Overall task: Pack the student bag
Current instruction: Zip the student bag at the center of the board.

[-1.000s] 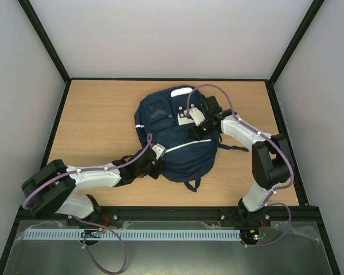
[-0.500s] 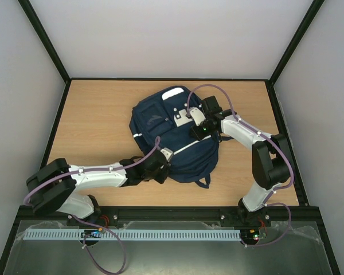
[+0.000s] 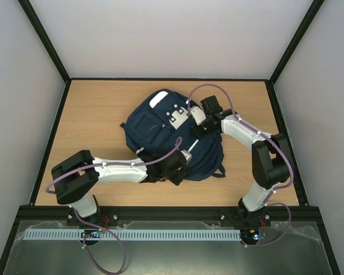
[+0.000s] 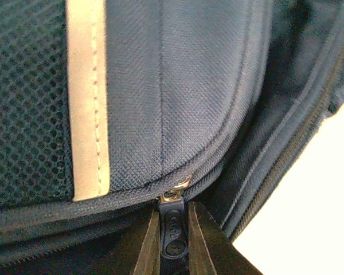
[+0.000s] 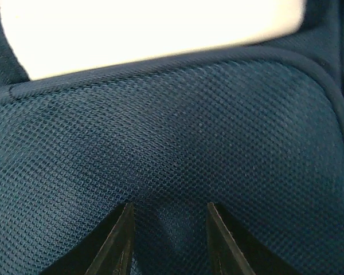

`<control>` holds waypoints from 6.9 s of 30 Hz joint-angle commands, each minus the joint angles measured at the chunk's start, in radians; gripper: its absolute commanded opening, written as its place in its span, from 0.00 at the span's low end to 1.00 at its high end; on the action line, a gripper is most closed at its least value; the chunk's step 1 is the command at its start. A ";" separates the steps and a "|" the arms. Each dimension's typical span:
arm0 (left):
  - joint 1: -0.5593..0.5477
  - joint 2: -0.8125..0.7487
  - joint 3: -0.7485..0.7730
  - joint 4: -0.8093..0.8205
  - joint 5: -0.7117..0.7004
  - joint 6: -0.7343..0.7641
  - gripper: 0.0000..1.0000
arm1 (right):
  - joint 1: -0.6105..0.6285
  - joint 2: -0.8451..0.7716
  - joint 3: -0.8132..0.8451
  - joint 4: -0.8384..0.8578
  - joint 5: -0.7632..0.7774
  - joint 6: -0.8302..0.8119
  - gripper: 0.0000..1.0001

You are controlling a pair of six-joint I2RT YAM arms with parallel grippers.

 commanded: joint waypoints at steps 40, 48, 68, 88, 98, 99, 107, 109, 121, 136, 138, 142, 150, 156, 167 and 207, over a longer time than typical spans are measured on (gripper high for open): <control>0.051 -0.249 -0.244 0.013 -0.160 -0.021 0.57 | -0.002 -0.130 -0.142 -0.200 0.100 -0.019 0.45; 0.025 -0.208 -0.263 0.119 -0.133 -0.028 0.57 | -0.002 0.022 0.036 -0.198 0.159 -0.003 0.42; 0.023 -0.322 -0.289 0.138 -0.248 -0.028 0.56 | 0.146 -0.391 -0.248 -0.300 -0.026 0.001 0.44; 0.022 -0.320 -0.291 0.109 -0.297 -0.096 0.55 | 0.301 -0.187 -0.226 -0.025 0.111 0.207 0.39; 0.022 -0.309 -0.296 0.110 -0.302 -0.092 0.54 | 0.301 -0.144 -0.234 0.016 0.172 0.238 0.33; 0.022 -0.311 -0.298 0.112 -0.305 -0.093 0.54 | 0.302 -0.144 -0.239 0.017 0.181 0.235 0.31; 0.023 -0.315 -0.305 0.118 -0.303 -0.066 0.52 | 0.300 -0.196 -0.271 -0.018 0.167 0.200 0.17; 0.023 -0.315 -0.307 0.120 -0.307 -0.063 0.52 | 0.299 -0.208 -0.274 -0.028 0.146 0.191 0.12; 0.032 -0.342 -0.310 0.168 -0.322 -0.114 0.58 | 0.287 -0.226 -0.275 -0.101 0.136 0.125 0.05; 0.151 -0.262 -0.280 0.421 -0.198 -0.559 0.61 | 0.271 -0.250 -0.301 -0.072 0.121 0.090 0.02; 0.155 -0.217 -0.245 0.418 -0.188 -0.634 0.60 | 0.271 -0.250 -0.296 -0.077 0.110 0.090 0.02; 0.157 -0.131 -0.204 0.437 -0.153 -0.724 0.58 | 0.271 -0.250 -0.288 -0.078 0.088 0.093 0.02; 0.168 -0.062 -0.197 0.515 -0.133 -0.815 0.56 | 0.270 -0.245 -0.289 -0.083 0.057 0.091 0.02; 0.189 -0.013 -0.195 0.572 -0.108 -0.857 0.50 | 0.271 -0.252 -0.294 -0.088 0.036 0.085 0.01; 0.192 0.018 -0.188 0.606 -0.091 -0.853 0.03 | 0.268 -0.255 -0.295 -0.105 0.059 0.072 0.01; 0.540 -0.917 -0.458 -0.289 -0.051 -0.653 0.46 | 0.549 -0.028 0.043 -0.198 0.020 0.066 0.01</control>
